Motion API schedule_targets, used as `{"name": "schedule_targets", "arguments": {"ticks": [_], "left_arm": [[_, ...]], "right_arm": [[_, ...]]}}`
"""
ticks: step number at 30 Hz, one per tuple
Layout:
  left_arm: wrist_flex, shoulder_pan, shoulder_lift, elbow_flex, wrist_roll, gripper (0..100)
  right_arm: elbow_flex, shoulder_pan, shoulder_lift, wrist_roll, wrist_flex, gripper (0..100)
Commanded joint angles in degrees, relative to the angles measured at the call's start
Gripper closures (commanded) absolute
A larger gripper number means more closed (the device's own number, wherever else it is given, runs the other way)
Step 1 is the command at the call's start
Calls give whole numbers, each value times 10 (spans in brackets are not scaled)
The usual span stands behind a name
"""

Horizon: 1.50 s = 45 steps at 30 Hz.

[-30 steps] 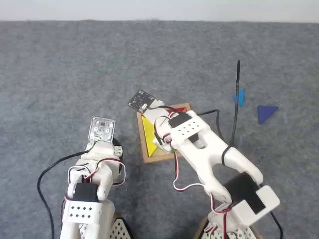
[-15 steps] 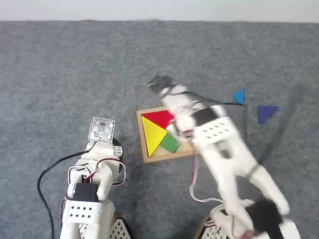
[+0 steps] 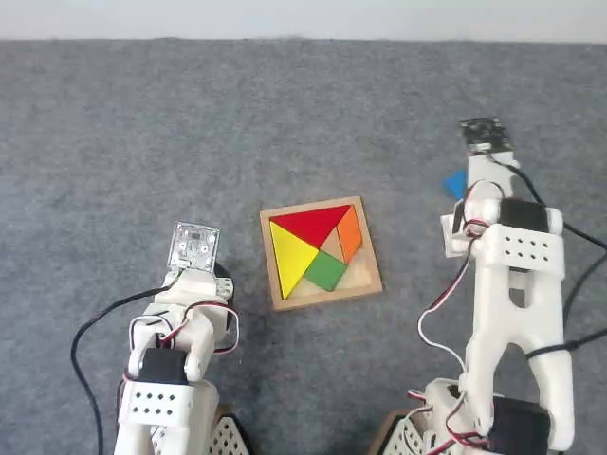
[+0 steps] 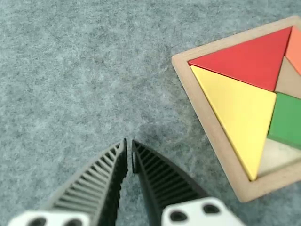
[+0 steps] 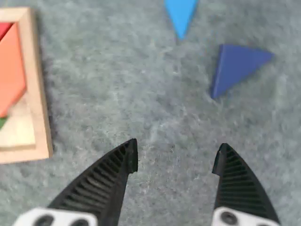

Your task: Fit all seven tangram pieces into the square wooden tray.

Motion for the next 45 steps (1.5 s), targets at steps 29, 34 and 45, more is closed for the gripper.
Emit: {"name": "schedule_targets", "arguments": {"ticks": [29,34,45], "left_arm": [[1,-2,-7,-5,3,986],[1,-2,-7,-5,3,986],[1,-2,-7,-5,3,986]], "right_arm": [[-743,97,671,-288,160,730],[-902,88,771,-306,225,729],[-1148,86,941,-352,323,732]]}}
